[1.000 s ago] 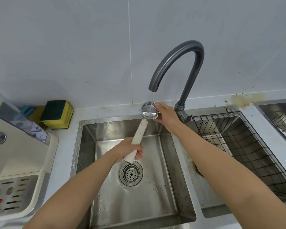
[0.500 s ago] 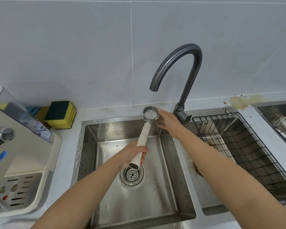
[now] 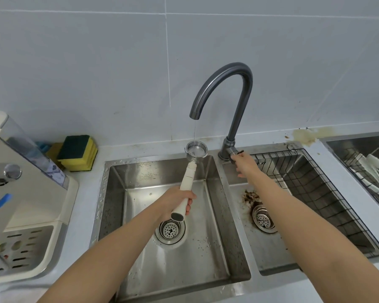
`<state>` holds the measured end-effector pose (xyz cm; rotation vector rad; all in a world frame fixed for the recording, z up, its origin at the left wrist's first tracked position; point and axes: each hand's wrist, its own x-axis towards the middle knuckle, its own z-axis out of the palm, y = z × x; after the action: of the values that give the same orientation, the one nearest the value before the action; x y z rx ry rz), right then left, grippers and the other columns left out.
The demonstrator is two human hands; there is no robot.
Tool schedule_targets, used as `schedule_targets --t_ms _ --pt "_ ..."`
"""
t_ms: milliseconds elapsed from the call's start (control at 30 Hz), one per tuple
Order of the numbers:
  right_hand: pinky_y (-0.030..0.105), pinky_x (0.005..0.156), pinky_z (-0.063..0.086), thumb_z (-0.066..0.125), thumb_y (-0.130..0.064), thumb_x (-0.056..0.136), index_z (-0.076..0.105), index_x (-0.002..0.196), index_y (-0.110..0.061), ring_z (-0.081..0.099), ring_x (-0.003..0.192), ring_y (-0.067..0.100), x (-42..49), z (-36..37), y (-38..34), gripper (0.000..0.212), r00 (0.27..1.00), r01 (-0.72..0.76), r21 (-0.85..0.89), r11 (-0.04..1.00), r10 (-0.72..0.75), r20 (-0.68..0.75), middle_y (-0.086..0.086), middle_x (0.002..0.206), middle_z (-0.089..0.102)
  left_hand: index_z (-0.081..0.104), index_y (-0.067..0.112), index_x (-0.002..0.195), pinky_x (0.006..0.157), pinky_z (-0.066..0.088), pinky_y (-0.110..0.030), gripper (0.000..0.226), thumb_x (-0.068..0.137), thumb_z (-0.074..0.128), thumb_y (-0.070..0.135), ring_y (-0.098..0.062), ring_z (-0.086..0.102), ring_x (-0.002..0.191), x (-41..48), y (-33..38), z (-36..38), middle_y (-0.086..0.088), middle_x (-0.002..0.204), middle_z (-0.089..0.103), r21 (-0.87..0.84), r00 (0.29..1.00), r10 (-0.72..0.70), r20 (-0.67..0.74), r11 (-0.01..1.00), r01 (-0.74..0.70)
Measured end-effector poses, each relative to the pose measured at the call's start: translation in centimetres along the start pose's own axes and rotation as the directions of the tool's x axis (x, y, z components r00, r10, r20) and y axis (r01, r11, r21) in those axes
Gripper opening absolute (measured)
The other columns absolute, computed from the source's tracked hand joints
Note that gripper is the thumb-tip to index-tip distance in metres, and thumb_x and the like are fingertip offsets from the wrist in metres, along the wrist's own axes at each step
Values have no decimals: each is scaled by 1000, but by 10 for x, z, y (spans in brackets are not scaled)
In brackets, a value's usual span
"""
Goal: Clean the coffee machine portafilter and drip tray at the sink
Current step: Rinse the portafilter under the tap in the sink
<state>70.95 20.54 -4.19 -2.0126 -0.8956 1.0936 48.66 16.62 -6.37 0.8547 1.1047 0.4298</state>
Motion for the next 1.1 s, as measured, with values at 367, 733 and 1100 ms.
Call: schedule_targets --t_ms 367,733,1100 --pt "35 75 45 49 -13 91 39 70 -20 52 88 26 9 -2 -5 25 997 58 -110 992 -53 47 9 87 53 49 6 77 38 43 -21 12 83 56 -2 -12 47 35 -2 7 -1 0 47 53 -13 1000 9 -23 1000 -9" --pt "31 68 37 52 -13 88 40 87 -14 45 75 17 19 -5 -14 12 990 115 -308 944 -82 117 1 77 44 49 7 73 40 44 -21 14 82 57 -1 -11 47 35 -3 5 -6 1 46 53 2 1000 11 -20 1000 -11" --pt "33 90 43 51 -36 91 43 130 -8 55 109 24 -33 39 -10 48 938 105 -164 981 -43 344 10 118 57 46 7 75 39 44 -21 16 81 58 -1 -12 46 33 -12 3 -17 -5 55 49 173 986 77 -147 984 -51"
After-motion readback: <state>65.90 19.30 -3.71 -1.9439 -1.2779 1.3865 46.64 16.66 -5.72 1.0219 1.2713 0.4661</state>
